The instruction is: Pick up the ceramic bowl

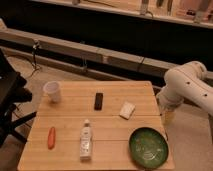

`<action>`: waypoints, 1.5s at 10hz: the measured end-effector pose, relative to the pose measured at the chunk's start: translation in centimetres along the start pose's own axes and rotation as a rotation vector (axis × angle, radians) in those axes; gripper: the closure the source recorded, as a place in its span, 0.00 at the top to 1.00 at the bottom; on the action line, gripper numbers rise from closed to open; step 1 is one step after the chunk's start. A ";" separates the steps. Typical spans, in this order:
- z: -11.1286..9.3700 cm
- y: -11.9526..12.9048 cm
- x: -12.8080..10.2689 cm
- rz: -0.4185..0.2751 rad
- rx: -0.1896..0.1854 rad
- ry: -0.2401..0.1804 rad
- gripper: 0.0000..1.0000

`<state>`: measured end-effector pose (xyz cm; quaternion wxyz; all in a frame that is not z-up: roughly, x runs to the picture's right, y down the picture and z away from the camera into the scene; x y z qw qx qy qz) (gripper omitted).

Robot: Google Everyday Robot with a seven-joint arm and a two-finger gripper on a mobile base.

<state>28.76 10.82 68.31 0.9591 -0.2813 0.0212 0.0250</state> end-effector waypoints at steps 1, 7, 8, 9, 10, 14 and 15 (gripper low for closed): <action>0.2 0.3 0.0 -0.004 -0.001 0.002 0.80; 1.5 1.6 0.0 -0.056 -0.003 0.014 0.80; 1.8 2.1 -0.2 -0.106 -0.006 0.015 0.80; 2.1 2.4 -0.2 -0.138 -0.007 0.019 0.80; 2.3 2.6 -0.3 -0.150 -0.006 0.022 0.80; 3.1 3.4 -0.7 -0.209 -0.012 0.021 0.80; 3.6 3.9 -0.8 -0.221 -0.016 0.018 0.80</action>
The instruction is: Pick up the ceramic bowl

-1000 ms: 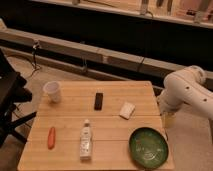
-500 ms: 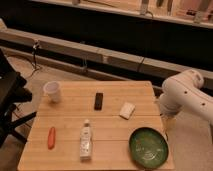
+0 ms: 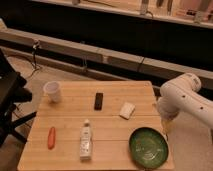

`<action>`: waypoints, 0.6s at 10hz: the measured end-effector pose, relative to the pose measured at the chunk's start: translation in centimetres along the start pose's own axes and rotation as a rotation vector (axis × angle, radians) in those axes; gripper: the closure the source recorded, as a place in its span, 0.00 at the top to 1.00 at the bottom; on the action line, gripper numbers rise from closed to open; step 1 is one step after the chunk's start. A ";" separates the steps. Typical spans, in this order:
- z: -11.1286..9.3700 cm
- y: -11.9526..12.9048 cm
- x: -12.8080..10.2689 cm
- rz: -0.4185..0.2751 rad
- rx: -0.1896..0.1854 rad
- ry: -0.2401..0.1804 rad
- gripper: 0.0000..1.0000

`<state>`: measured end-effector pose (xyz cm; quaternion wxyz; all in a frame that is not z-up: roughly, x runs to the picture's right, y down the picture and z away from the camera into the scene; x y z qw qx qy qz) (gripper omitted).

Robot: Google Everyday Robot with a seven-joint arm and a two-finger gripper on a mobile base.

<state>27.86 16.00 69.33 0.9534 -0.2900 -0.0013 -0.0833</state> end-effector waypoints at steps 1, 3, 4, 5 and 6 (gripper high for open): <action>0.4 0.3 -0.2 -0.013 -0.003 -0.001 0.80; 0.8 0.6 -0.7 -0.046 -0.008 -0.005 0.80; 1.0 0.9 -0.9 -0.058 -0.011 -0.008 0.80; 1.1 1.0 -1.1 -0.072 -0.013 -0.010 0.80; 1.4 1.3 -1.2 -0.075 -0.017 -0.013 0.80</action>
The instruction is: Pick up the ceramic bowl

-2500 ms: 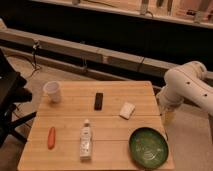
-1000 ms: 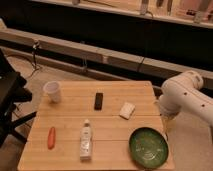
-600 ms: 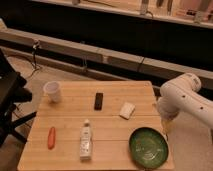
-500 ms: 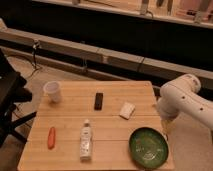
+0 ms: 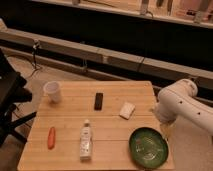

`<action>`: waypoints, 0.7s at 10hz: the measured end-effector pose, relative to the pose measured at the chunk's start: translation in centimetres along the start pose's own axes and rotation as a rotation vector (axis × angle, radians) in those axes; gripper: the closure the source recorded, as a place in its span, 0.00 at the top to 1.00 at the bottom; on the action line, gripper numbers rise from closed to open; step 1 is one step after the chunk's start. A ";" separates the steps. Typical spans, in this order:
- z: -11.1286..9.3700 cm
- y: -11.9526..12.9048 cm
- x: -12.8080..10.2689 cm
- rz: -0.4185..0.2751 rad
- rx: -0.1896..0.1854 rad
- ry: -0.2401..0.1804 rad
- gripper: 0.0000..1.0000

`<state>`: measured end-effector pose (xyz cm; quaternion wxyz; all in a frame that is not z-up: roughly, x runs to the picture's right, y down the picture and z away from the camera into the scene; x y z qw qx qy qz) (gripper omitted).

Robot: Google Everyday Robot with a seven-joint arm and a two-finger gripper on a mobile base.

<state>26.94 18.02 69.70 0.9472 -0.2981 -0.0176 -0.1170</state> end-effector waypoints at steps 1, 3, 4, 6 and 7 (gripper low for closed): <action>0.5 0.3 -0.2 -0.002 -0.003 -0.007 0.80; 1.3 0.7 -0.6 -0.006 -0.008 -0.018 0.80; 1.3 0.8 -0.7 -0.007 -0.009 -0.021 0.80; 1.9 1.1 -1.0 -0.016 -0.015 -0.030 0.80; 2.2 1.2 -1.1 -0.021 -0.019 -0.033 0.80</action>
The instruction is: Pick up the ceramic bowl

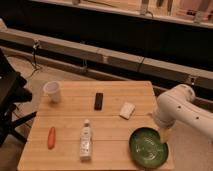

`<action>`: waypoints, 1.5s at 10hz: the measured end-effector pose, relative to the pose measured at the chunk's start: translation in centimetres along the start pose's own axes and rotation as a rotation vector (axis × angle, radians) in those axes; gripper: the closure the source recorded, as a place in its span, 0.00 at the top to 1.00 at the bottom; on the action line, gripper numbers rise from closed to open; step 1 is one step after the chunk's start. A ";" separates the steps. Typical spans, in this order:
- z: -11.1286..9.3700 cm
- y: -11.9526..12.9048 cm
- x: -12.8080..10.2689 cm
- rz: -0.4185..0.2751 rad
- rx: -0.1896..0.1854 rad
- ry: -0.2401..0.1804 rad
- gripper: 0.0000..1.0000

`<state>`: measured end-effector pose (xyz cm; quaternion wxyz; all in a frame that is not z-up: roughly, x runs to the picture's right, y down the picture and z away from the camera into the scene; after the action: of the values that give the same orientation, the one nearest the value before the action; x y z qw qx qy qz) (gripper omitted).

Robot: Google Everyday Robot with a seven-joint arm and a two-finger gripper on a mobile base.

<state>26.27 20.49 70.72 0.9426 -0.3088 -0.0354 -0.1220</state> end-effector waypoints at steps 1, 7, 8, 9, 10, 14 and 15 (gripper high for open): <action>0.4 0.2 -0.1 -0.004 -0.005 -0.005 0.80; 2.2 0.8 -0.3 0.003 -0.028 -0.037 0.80; 2.5 1.0 -0.3 0.001 -0.034 -0.044 0.80; 2.9 1.2 -0.4 -0.001 -0.039 -0.050 0.80; 3.1 1.2 -0.4 0.000 -0.041 -0.055 0.80; 3.9 1.4 -0.4 0.011 -0.054 -0.072 0.80; 4.1 1.5 -0.4 0.011 -0.056 -0.075 0.80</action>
<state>26.33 24.09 73.11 0.9323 -0.3396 -0.0656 -0.1061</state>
